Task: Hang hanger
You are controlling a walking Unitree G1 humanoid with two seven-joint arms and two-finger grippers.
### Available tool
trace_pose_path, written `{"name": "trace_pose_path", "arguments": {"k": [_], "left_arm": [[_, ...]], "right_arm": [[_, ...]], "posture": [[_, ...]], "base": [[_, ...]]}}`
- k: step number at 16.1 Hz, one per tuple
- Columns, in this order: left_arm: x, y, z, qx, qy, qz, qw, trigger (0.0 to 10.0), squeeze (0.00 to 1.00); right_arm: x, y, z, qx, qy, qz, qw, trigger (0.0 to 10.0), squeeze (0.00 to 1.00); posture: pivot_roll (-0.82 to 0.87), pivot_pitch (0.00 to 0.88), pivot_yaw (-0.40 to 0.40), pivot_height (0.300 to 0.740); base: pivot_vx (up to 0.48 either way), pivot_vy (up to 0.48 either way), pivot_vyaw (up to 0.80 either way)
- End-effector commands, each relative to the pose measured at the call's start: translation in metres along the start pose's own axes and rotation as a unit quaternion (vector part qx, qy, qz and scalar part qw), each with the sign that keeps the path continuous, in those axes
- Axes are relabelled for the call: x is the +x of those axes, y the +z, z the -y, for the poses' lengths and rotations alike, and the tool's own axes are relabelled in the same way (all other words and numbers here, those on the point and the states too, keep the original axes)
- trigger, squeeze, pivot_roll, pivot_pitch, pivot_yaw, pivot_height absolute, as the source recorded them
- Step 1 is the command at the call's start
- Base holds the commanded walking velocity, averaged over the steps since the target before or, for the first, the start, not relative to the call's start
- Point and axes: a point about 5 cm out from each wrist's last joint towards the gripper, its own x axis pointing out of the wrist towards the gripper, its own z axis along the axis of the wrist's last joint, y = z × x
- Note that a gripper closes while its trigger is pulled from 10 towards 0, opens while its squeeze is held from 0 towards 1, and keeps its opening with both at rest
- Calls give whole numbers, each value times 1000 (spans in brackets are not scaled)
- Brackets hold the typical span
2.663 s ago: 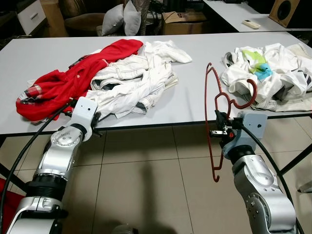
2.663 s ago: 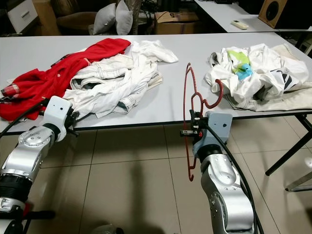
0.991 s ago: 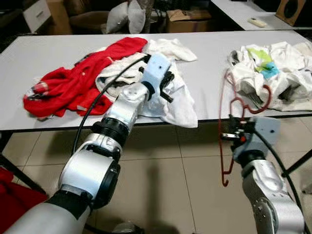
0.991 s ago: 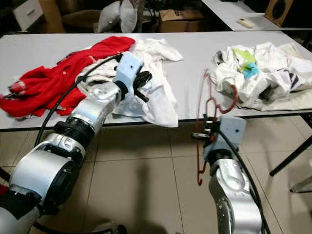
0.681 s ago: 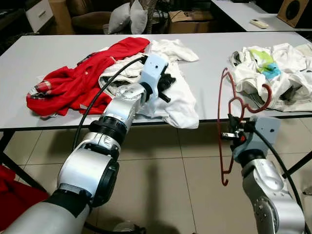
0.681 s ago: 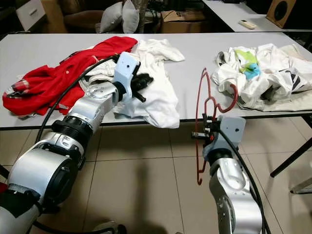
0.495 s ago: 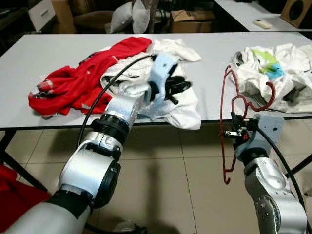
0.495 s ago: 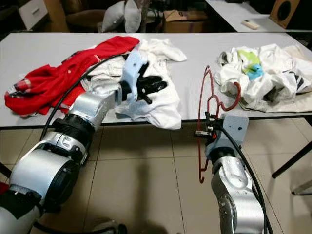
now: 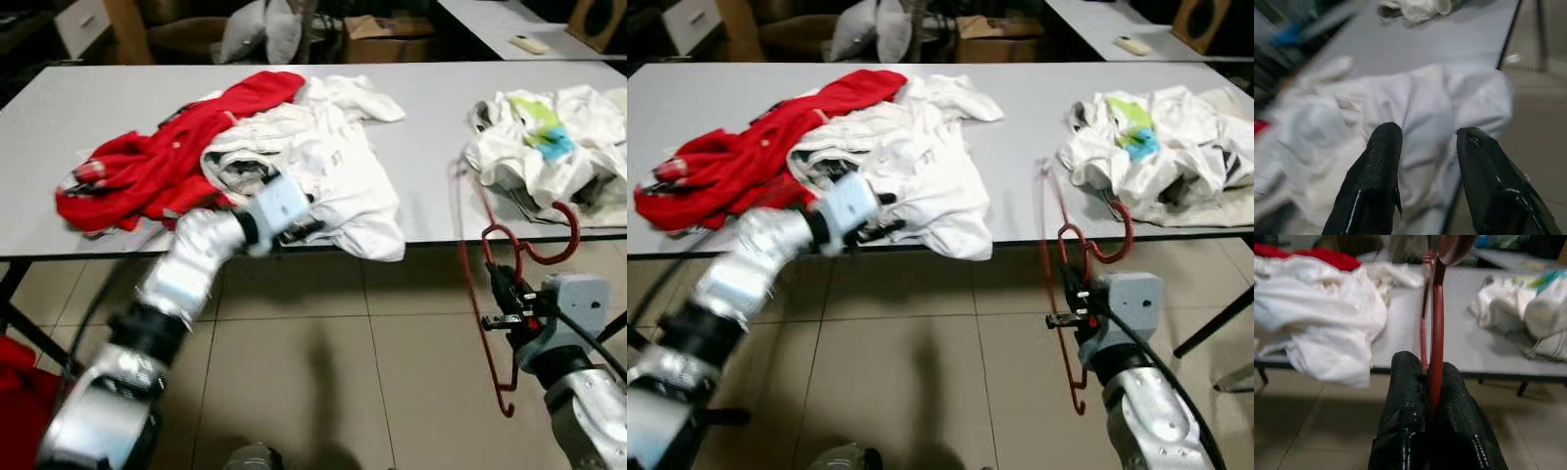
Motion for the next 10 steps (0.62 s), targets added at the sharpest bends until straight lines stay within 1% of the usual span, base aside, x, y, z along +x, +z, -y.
{"name": "trace_pose_path", "arguments": {"k": [1,3,4,5,6,7,8,10], "left_arm": [[4,2,10,47,24,4,999,10000,0],[7,-3,19,68,71,3,995,10000,0],[11,-3,23,66,87,6,994,10000,0],[18,-6,28,69,106,-5,992,10000,0],[20,-7,29,72,111,-8,991,10000,0],[28,-8,32,98,124,-11,987,10000,0],[33,-8,38,101,110,-10,989,10000,0],[37,-10,43,113,98,-8,989,10000,0]], "right_arm": [[-3,-5,-2,-3,-7,1,1000,10000,0],[-6,-12,-12,-2,7,-1,1000,10000,0],[-7,-14,-18,-2,18,-5,1000,10000,0],[-9,-20,-22,3,24,-11,1000,10000,0],[-9,-22,-22,3,23,-14,1000,10000,0],[-11,-32,-22,-2,12,-35,999,10000,0],[-11,-41,-20,-11,-8,-63,998,10000,0],[-13,-53,-17,-23,-30,-96,995,10000,0]], "posture": [[-47,47,25,740],[-52,50,25,740],[-54,51,25,740],[-60,53,23,740],[-61,54,23,740],[-69,54,24,740],[-76,55,28,740],[-81,56,35,740]], "base": [[0,0,0],[0,0,0],[0,0,0],[0,0,0],[0,0,0],[0,0,0],[0,0,0],[0,0,0]]}}
